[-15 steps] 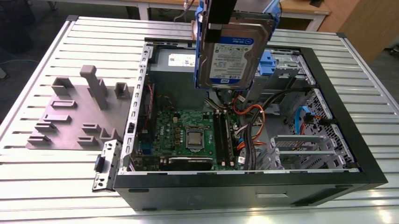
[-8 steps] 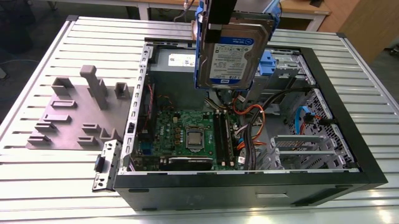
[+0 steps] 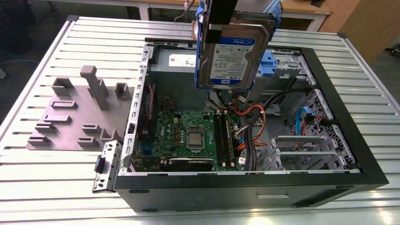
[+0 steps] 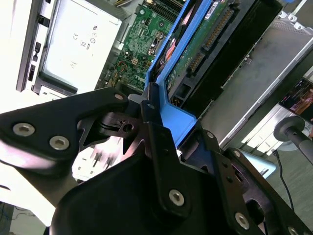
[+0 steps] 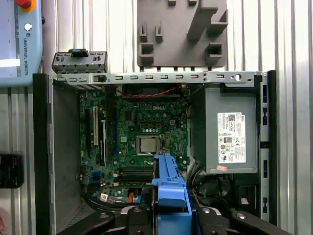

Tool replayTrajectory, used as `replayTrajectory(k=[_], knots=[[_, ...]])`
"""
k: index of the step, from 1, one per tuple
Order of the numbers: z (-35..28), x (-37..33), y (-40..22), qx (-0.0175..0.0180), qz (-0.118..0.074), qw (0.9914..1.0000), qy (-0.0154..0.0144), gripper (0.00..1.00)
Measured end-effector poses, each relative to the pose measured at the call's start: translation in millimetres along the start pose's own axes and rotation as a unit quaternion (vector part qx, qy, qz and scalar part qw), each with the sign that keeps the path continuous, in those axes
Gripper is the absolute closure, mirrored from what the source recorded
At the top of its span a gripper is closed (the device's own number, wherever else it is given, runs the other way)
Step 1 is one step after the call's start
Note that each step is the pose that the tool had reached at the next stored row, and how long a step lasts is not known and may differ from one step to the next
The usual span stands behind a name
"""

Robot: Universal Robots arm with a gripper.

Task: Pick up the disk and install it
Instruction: 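Insert the disk into the insertion slot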

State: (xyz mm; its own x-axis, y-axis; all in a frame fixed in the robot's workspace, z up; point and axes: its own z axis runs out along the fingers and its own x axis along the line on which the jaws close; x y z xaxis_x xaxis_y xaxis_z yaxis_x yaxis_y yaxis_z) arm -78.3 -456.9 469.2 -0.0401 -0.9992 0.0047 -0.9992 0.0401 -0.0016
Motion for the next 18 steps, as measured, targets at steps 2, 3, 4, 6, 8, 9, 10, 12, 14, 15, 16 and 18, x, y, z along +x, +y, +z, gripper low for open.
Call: replayTrajectory(k=[2, 3, 4, 6, 8, 9, 10, 12, 14, 15, 16, 18], knots=[[0.0, 1.2, -0.2, 0.0, 0.0, 1.0, 0.0, 0.63], [0.0, 2.0, -0.1, 0.0, 0.0, 1.0, 0.0, 0.63], [0.0, 2.7, -0.1, 0.0, 0.0, 1.0, 0.0, 0.63], [0.0, 4.6, -0.2, 0.0, 0.0, 1.0, 0.0, 0.63], [0.0, 7.2, -0.3, 0.0, 0.0, 1.0, 0.0, 0.63], [0.1, 8.8, -0.4, 0.0, 0.0, 1.0, 0.0, 0.63], [0.1, 10.4, -0.4, 0.0, 0.0, 1.0, -0.0001, 0.63], [0.1, 13.6, -0.6, 0.0, 0.0, 1.0, 0.0, 0.63], [0.2, 16.7, -0.7, 0.0, 0.0, 1.0, 0.0, 0.63], [0.2, 18.0, -0.8, 0.0, 0.0, 1.0, 0.0, 0.63], [0.2, 18.7, -0.9, 0.0, 0.0, 1.0, 0.0, 0.63], [0.3, 19.3, -2.1, 0.0, 0.0, 1.0, 0.0, 0.63]])
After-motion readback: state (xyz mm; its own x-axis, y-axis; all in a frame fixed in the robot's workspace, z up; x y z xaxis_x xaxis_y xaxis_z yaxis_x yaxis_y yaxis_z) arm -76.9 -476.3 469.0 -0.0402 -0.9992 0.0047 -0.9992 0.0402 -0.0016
